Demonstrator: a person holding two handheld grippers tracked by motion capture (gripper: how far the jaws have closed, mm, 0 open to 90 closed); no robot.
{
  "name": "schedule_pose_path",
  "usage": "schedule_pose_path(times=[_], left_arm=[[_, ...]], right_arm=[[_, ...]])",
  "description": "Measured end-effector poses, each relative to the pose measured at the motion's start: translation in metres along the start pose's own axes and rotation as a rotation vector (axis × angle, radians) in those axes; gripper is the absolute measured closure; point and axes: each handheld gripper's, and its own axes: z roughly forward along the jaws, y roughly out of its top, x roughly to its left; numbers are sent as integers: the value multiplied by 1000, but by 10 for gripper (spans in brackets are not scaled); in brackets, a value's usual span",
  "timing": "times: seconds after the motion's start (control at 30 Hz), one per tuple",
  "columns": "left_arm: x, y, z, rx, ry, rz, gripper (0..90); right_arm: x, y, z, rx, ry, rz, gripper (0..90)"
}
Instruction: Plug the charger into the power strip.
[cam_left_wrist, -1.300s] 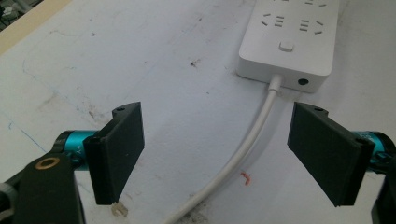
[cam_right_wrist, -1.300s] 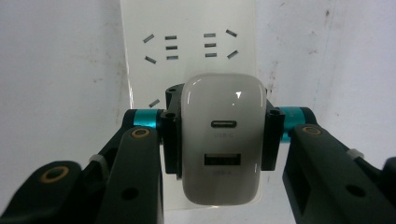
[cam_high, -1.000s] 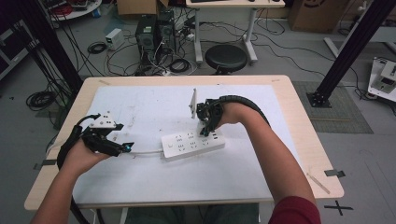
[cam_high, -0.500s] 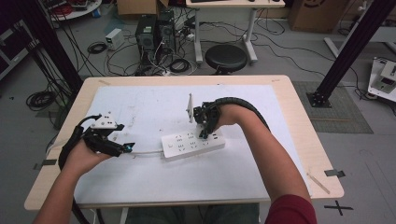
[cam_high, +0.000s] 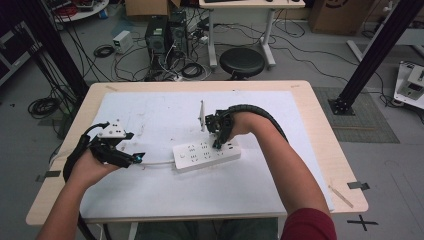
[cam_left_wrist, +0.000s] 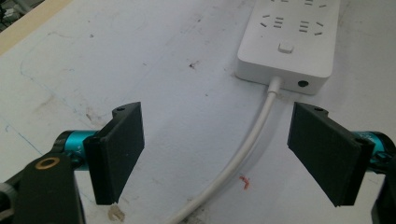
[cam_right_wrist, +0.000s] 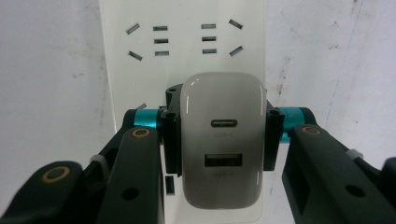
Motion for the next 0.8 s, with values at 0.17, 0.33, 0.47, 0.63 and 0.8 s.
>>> schedule_pose_path(times=[0.17, 0.33, 0.47, 0.63, 0.8], left_arm=[[-1, 1, 0, -6, 4, 1, 187], [1, 0, -1, -1, 1, 1, 187], [3, 1, -2, -2, 1, -3, 187], [4, 2, -3, -7, 0, -1, 187], [4, 4, -4, -25, -2, 2, 187]], right_arm=[[0, 0, 1, -4, 4, -1, 637], [0, -1, 0, -7, 5, 8, 631], [-3, -3, -2, -28, 9, 57, 486], [3, -10, -24, -120, -35, 98, 427], [15, -25, -40, -247, -83, 193, 379]])
